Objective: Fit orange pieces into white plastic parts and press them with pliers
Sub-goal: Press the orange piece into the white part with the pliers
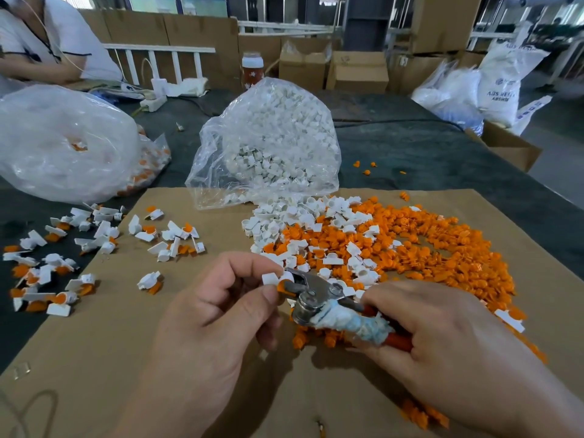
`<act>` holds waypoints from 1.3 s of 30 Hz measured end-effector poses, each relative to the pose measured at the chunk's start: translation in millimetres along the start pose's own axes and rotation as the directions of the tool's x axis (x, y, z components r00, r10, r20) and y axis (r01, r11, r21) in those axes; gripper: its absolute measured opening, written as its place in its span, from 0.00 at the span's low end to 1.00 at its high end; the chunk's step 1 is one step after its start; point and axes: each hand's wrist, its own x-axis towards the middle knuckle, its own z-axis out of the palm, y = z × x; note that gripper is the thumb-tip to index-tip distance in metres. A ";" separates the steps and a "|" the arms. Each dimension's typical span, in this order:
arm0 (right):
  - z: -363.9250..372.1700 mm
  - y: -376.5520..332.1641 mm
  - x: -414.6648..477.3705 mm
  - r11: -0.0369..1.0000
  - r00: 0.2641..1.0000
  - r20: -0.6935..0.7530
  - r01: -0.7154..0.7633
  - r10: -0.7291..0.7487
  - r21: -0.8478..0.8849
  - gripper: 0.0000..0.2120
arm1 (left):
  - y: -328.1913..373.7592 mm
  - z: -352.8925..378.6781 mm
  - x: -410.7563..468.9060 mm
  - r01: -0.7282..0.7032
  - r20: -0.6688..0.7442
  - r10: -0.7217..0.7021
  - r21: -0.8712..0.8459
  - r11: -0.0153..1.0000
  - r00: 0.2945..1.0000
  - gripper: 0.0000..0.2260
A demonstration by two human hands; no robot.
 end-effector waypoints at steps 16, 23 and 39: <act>20.4 21.3 7.2 0.936 0.975 -0.173 -0.189 0.142 -0.298 0.32 | 6.5 15.4 -3.1 0.359 -0.014 -0.364 0.199 0.912 0.931 0.12; 19.1 21.0 9.1 0.955 0.972 -0.184 -0.188 0.148 -0.228 0.31 | 8.5 22.1 -7.4 0.409 -0.027 -0.416 0.257 0.876 0.909 0.09; 22.3 -12.3 8.3 0.988 0.969 -0.194 0.156 -0.151 0.012 0.13 | 4.6 20.1 -16.6 0.274 0.141 -0.286 0.100 0.957 0.948 0.13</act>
